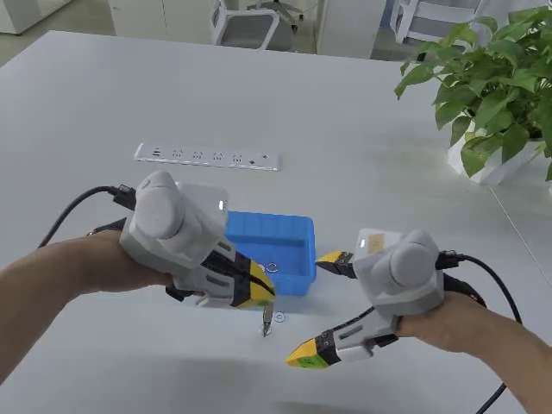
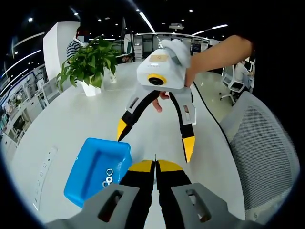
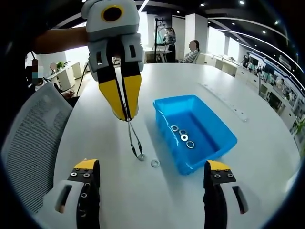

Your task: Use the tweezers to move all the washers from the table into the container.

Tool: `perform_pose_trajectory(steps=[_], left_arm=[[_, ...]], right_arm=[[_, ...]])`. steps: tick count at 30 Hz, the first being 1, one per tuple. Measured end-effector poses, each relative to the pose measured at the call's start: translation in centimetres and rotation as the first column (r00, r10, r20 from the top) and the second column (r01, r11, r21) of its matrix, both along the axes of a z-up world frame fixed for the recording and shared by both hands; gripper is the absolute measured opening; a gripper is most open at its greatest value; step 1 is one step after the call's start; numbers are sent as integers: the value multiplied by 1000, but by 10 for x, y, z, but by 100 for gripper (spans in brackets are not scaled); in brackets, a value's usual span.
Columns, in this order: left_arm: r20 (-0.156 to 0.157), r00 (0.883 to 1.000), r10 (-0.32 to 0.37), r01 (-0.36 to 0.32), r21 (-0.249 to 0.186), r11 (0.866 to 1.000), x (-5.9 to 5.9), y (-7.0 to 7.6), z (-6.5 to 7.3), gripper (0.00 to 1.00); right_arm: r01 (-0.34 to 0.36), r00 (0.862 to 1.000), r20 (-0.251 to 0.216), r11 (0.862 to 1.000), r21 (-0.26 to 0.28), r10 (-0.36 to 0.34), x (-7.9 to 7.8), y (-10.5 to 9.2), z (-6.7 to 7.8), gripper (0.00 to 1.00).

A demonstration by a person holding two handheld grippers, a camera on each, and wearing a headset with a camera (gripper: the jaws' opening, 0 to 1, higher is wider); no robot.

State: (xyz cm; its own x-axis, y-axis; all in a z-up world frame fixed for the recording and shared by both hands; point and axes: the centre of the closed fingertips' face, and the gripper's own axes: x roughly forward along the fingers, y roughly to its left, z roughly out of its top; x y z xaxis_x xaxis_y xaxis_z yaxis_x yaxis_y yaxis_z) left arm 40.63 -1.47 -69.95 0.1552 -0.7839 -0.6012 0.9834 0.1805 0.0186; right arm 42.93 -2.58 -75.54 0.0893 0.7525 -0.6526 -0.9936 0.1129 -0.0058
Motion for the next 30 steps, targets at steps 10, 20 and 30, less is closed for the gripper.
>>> perform_pose_trajectory(steps=[10,20,30], left_arm=[[1,1000,-16,16,3,1000,0,0,-2,5],[-2,1000,-18,18,1,1000,0,1,-2,5],[-4,1000,-22,22,4,1000,-1,2,-2,5]], right_arm=[[-89,995,42,996,1,89,-8,12,2,62],[-148,986,74,989,-11,149,-12,23,2,41],[-193,980,50,981,-32,195,-19,31,-9,24]])
